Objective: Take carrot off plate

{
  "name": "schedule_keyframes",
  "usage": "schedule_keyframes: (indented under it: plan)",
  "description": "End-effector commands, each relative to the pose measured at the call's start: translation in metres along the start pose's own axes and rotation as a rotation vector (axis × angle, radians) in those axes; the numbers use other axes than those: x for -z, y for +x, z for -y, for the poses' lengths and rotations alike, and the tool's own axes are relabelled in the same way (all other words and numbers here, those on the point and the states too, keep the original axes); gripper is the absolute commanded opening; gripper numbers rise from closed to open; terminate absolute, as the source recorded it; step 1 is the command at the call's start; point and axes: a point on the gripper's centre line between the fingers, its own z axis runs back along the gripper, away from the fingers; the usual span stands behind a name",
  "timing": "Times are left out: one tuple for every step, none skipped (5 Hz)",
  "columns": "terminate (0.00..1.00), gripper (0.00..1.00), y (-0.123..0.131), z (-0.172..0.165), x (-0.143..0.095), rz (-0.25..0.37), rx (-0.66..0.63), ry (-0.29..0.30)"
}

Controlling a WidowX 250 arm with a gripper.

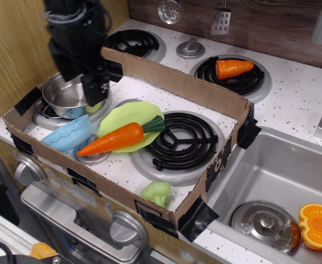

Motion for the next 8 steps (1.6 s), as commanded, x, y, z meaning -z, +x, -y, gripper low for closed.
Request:
schedule_keyframes:
  plan:
    - [0.00,1.00,0.003,0.025,-0.008,0.096,0.126,-0.071]
    - [0.00,1.00,-0.002,0.033,0.005,0.082,0.145,-0.131]
    - [0.00,1.00,-0.003,0.033,0.023,0.100,0.177,-0.121]
    - [0.00,1.00,0.002,0.033,0.036,0.109,0.211,-0.100]
    - [0.00,1.00,0.001,0.036,0.052,0.146,0.231,-0.088]
    - [0.00,1.00,0.003,0.038,0.058,0.135,0.242,-0.096]
    - [0.00,1.00,0.011,0.041,0.072,0.147,0.255,-0.107]
    - [0.00,1.00,0.021,0.038,0.081,0.158,0.274,-0.137]
